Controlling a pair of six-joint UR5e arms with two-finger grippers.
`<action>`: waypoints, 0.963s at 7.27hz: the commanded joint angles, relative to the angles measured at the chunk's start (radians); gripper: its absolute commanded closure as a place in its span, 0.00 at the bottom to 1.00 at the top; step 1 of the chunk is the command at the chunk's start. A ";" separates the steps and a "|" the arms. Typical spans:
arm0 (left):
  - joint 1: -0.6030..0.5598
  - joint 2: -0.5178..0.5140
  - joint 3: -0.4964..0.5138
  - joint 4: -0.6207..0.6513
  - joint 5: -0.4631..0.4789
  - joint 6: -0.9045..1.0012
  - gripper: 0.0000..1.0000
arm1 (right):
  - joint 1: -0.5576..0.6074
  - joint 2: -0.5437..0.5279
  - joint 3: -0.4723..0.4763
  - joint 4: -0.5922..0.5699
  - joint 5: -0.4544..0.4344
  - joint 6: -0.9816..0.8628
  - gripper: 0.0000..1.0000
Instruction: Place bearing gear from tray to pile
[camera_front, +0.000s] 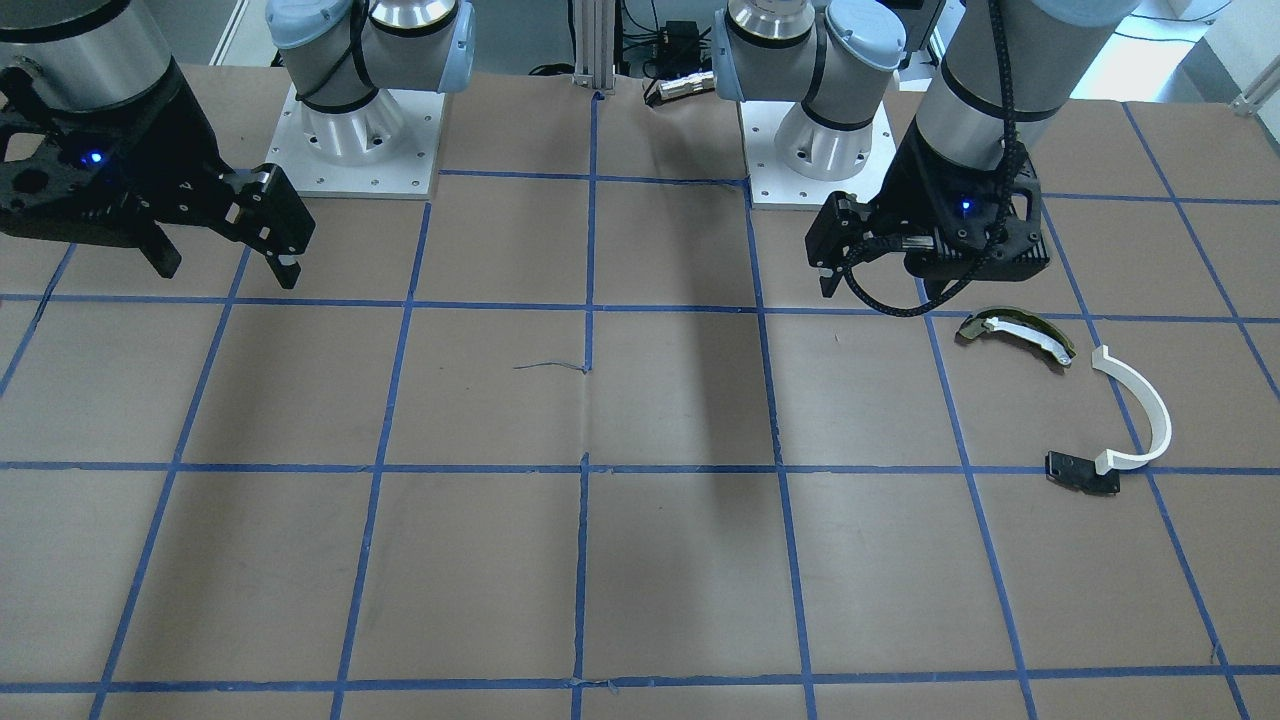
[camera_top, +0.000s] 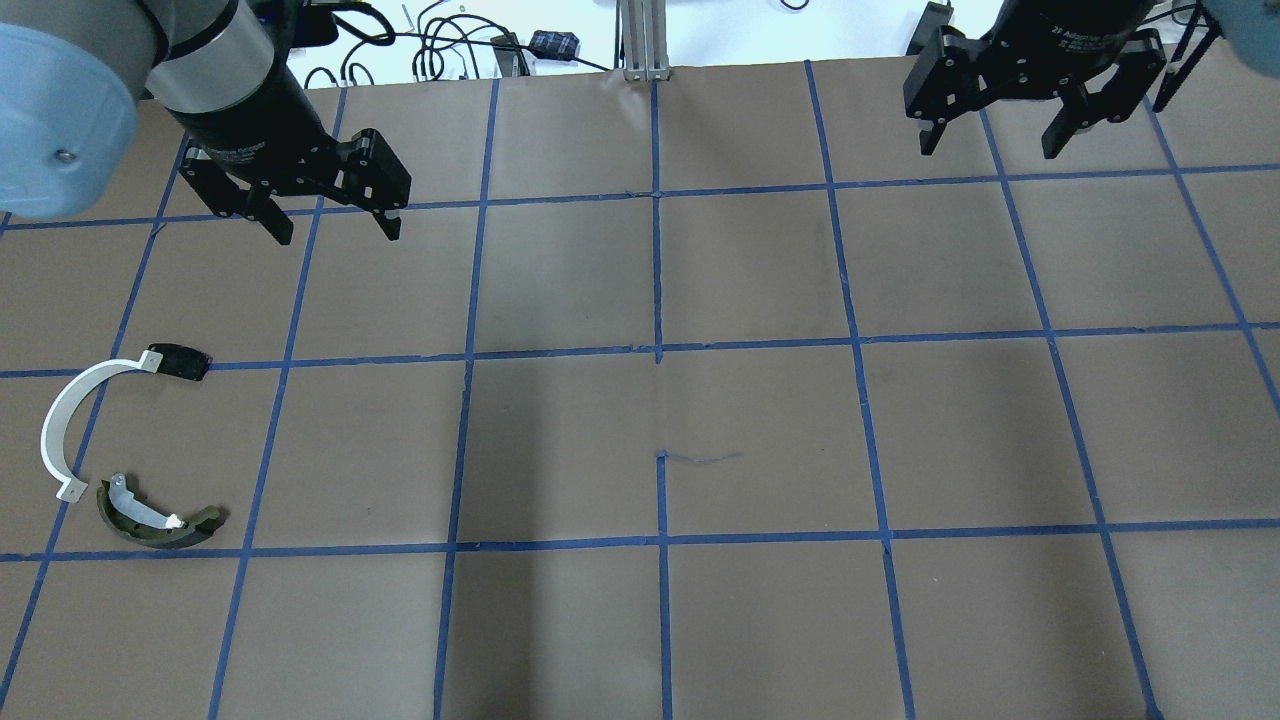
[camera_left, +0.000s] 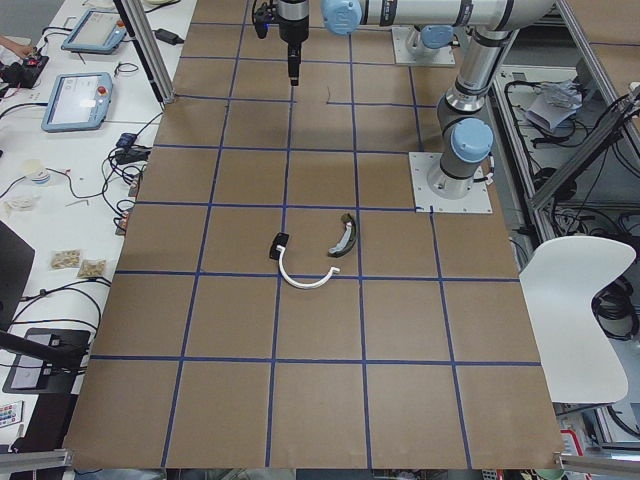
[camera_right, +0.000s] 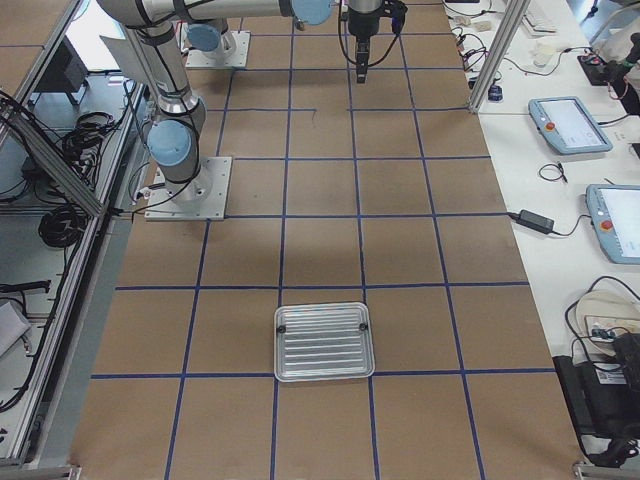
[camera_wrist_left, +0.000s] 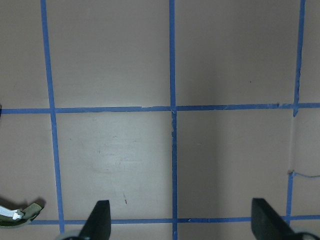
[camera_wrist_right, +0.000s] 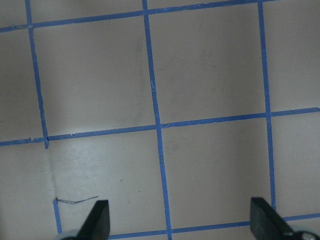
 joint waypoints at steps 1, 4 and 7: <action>0.000 0.001 -0.001 0.002 0.000 0.000 0.00 | -0.022 -0.002 -0.010 -0.027 -0.009 -0.004 0.00; 0.000 -0.001 -0.001 0.004 0.000 0.000 0.00 | -0.236 -0.002 -0.010 -0.039 -0.140 -0.392 0.00; 0.001 -0.001 -0.001 0.004 0.002 0.000 0.00 | -0.564 0.024 0.033 -0.036 -0.050 -0.746 0.00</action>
